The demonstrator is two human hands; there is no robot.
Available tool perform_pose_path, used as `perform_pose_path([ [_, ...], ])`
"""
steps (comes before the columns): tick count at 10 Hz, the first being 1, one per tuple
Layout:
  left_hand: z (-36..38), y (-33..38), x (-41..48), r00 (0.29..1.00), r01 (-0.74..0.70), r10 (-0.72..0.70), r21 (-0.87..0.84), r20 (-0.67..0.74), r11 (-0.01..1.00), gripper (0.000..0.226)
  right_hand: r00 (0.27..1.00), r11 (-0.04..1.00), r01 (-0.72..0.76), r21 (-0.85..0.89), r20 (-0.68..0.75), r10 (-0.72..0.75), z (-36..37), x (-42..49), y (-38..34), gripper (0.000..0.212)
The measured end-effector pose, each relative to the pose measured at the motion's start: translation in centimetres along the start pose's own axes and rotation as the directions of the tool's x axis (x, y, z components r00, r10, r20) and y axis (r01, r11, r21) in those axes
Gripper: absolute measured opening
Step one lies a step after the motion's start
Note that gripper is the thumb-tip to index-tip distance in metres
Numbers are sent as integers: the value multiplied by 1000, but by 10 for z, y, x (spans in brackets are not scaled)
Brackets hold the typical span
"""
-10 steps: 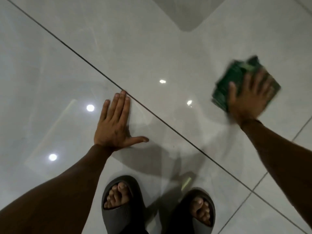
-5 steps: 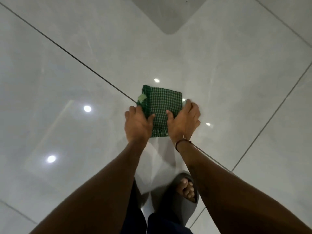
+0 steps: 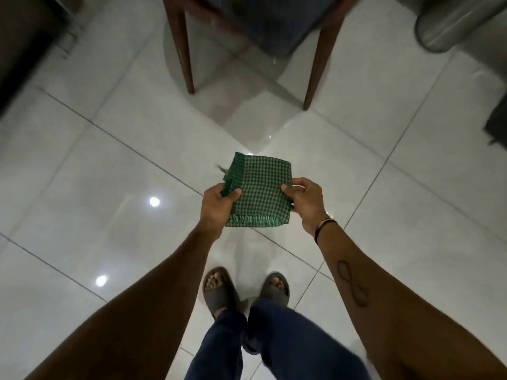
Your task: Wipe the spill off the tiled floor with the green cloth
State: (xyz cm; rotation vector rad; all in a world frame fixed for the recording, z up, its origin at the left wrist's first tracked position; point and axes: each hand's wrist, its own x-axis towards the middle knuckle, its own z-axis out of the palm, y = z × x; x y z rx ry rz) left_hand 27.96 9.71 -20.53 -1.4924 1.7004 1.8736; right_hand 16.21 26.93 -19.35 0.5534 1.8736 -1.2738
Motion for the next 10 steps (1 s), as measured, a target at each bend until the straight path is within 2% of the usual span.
perform_pose_path([
  [1, -9, 113, -31, 997, -83, 83, 42, 9, 996, 25, 997, 996, 80, 25, -7, -80, -18, -40, -108, 13],
  [2, -8, 211, -28, 984, -178, 178, -6, -17, 984, 23, 984, 980, 177, 91, -14, -177, -27, -46, -207, 14],
  [3, -9, 289, -7, 967, -242, 238, -31, -92, 970, 29, 967, 962, 254, 101, -18, -253, -24, -32, -282, 11],
  [4, -10, 352, 34, 949, -272, 262, -34, -177, 962, 28, 960, 957, 266, 113, 55, -273, -7, 6, -347, 7],
  [5, -13, 391, 76, 944, -254, 255, 31, -209, 967, 26, 966, 968, 242, 68, 78, -247, 7, 44, -379, 18],
  [6, -17, 403, 105, 955, -208, 256, 276, -151, 938, 31, 983, 986, 147, -76, 122, -137, 10, 68, -382, 27],
  [7, -24, 395, 110, 976, -161, 211, 450, -62, 878, 43, 988, 936, 151, -318, 80, -132, 3, 78, -367, 18],
  [8, -24, 387, 86, 958, -270, 276, 595, 83, 757, 51, 955, 786, 289, -546, 106, -277, 0, 53, -358, 17],
  [9, -28, 397, 56, 921, -360, 358, 685, 154, 633, 61, 860, 563, 500, -658, 303, -411, 10, 4, -363, 42],
  [10, -42, 425, 11, 863, -377, 480, 833, 158, 405, 76, 732, 275, 595, -755, 368, -574, 18, -44, -390, 65],
])
